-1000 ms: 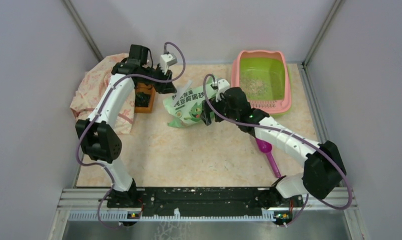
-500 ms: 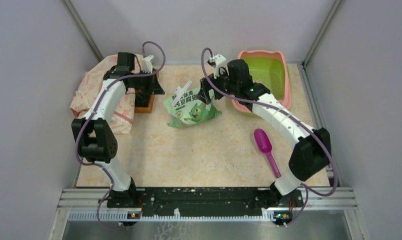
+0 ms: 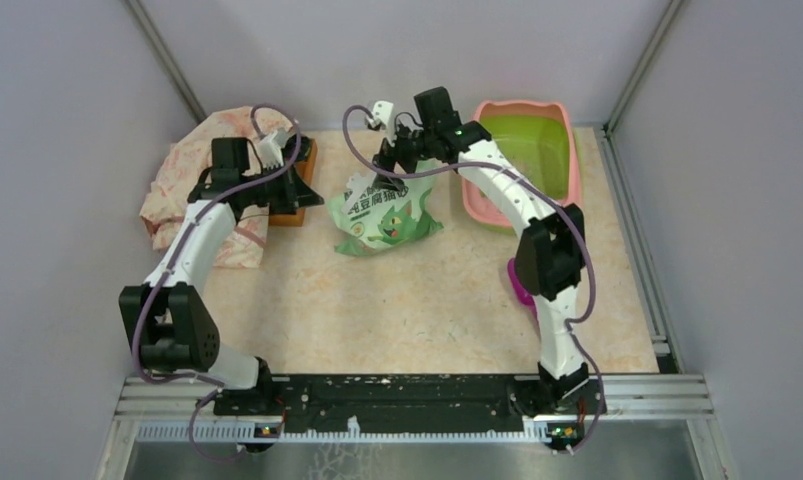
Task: Fill the litter box with clean litter
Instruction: Adjust the cat litter bag at the center of the board.
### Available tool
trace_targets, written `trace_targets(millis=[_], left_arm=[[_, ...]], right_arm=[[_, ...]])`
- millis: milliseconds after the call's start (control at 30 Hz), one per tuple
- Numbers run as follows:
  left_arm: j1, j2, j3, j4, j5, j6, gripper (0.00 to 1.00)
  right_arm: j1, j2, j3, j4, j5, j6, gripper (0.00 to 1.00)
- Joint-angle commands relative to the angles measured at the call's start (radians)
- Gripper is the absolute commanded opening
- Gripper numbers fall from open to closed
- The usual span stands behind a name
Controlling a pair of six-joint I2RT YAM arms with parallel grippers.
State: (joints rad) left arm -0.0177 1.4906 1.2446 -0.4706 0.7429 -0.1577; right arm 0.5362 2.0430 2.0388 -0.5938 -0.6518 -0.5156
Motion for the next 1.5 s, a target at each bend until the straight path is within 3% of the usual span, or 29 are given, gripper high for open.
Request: trace_targets(millis=[0, 200, 333, 667, 933, 1400, 1467], left_arm=[[0.000, -0.049, -0.053, 0.089, -0.027, -0.071, 0.00], [0.001, -0.054, -0.051, 0.135, -0.081, -0.146, 0.00], [0.002, 0.000, -0.044, 0.180, -0.041, -0.162, 0.00], [-0.001, 0.114, -0.055, 0.201, 0.021, -0.113, 0.00], [-0.004, 0.196, -0.053, 0.191, 0.060, -0.009, 0.03], [-0.006, 0.224, -0.051, 0.265, 0.117, 0.030, 0.03], [-0.006, 0.236, -0.039, 0.249, 0.103, 0.044, 0.07]], right_arm=[[-0.028, 0.089, 0.066, -0.006, -0.133, -0.134, 0.86], [-0.075, 0.232, 0.220, 0.052, -0.312, -0.107, 0.87], [-0.087, 0.278, 0.291, 0.076, -0.374, -0.080, 0.87], [-0.132, 0.215, 0.204, 0.093, -0.440, -0.083, 0.87], [-0.158, 0.119, 0.037, 0.168, -0.455, -0.071, 0.87], [-0.162, 0.089, -0.015, 0.182, -0.469, -0.063, 0.86], [-0.163, 0.087, -0.019, 0.176, -0.471, -0.066, 0.86]])
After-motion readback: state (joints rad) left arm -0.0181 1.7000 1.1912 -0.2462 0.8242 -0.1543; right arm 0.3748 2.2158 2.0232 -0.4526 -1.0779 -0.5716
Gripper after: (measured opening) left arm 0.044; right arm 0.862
